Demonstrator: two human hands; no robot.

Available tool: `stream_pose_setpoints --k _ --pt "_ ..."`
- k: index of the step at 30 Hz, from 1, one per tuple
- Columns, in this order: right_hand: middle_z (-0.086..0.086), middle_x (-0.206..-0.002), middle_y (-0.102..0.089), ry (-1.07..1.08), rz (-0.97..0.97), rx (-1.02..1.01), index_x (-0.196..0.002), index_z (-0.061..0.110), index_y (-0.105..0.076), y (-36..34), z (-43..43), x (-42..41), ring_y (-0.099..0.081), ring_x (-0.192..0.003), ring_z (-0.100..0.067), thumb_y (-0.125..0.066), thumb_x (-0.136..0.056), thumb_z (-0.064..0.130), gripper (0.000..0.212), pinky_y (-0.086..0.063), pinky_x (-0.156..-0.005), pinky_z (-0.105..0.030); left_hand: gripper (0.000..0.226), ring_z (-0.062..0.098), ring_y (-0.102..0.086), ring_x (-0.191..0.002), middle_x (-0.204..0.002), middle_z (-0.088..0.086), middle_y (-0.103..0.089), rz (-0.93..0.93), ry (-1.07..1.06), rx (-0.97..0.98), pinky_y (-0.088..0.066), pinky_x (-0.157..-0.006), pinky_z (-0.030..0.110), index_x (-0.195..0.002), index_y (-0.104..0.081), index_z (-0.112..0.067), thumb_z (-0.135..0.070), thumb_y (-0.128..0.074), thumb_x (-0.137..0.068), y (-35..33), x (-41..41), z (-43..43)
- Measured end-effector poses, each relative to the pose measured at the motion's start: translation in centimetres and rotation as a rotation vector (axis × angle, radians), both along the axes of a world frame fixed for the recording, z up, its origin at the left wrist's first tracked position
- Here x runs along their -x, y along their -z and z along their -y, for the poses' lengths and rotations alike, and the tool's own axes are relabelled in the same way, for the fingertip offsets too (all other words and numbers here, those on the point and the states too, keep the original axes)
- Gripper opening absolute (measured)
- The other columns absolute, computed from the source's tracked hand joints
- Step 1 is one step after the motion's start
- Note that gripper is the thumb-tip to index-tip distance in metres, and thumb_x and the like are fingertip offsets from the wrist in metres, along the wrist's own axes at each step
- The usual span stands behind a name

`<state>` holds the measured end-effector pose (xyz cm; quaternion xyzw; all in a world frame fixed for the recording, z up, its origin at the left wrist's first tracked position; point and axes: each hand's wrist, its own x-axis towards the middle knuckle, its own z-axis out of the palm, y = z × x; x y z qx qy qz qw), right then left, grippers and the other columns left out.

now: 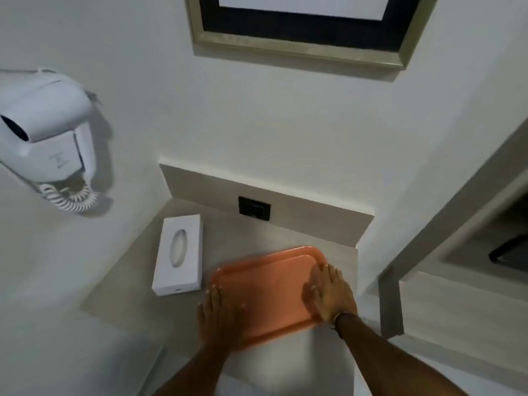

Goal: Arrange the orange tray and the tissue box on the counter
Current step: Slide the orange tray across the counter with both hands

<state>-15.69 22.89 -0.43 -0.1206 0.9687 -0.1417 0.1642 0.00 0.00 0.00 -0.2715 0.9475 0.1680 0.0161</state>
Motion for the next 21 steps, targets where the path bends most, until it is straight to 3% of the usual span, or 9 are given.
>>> stream_pose_setpoints --k 2,3,5,11,15,21 --pt "-0.012 -0.169 -0.027 0.037 0.029 0.059 -0.161 0.014 -0.017 -0.1 -0.6 1.5 -0.033 -0.152 -0.035 -0.040 -0.103 0.045 0.070 -0.032 -0.124 -0.051 0.104 0.041 -0.038 -0.147 -0.160 0.026 -0.036 0.096 -0.166 -0.095 -0.034 -0.118 0.054 -0.152 -0.032 0.005 -0.069 0.003 -0.089 0.2 0.7 -0.5" --pt "-0.013 -0.165 -0.032 0.054 0.056 0.082 -0.159 0.015 -0.021 0.1 -0.7 2.2 -0.042 -0.146 -0.035 -0.042 -0.102 0.045 0.068 -0.038 -0.120 -0.052 0.095 0.033 -0.025 -0.154 -0.167 0.018 -0.022 0.140 -0.231 -0.108 -0.024 -0.124 0.048 -0.158 -0.018 -0.001 -0.069 -0.007 -0.092 0.7 1.0 -0.5" --pt "-0.013 -0.160 -0.037 0.066 0.140 0.110 -0.156 0.014 -0.027 0.3 -0.9 3.8 -0.048 -0.140 -0.035 -0.045 -0.101 0.042 0.064 -0.043 -0.115 -0.053 0.083 0.030 -0.016 -0.156 -0.170 0.014 -0.014 0.178 -0.312 -0.185 -0.019 -0.126 0.043 -0.160 -0.005 -0.006 -0.059 -0.030 -0.100 1.0 1.8 -0.5" --pt "-0.013 -0.150 -0.047 0.111 0.289 0.174 -0.148 0.011 -0.037 1.6 -0.7 5.6 -0.054 -0.132 -0.038 -0.051 -0.102 0.037 0.055 -0.044 -0.113 -0.055 0.087 0.036 -0.015 -0.156 -0.169 0.019 -0.008 0.151 -0.534 -0.419 -0.021 -0.126 0.051 -0.159 -0.001 -0.003 -0.046 -0.049 -0.100 0.8 3.2 -1.1" --pt "-0.011 -0.141 -0.057 0.167 0.275 0.207 -0.141 0.018 -0.046 1.8 -0.5 5.5 -0.060 -0.123 -0.038 -0.053 -0.099 0.035 0.045 -0.048 -0.108 -0.057 0.077 0.044 -0.033 -0.147 -0.163 0.024 -0.023 0.076 -0.600 -0.522 -0.034 -0.118 0.056 -0.155 -0.016 0.000 -0.038 -0.053 -0.099 1.2 3.6 -1.1" --pt "-0.015 -0.136 -0.063 0.257 0.252 0.240 -0.136 0.019 -0.053 1.2 -0.2 5.5 -0.061 -0.121 -0.042 -0.053 -0.100 0.029 0.038 -0.049 -0.104 -0.055 0.068 0.045 -0.046 -0.137 -0.156 0.022 -0.037 0.045 -0.613 -0.532 -0.041 -0.113 0.056 -0.152 -0.025 -0.002 -0.037 -0.052 -0.100 1.0 4.1 -0.7"
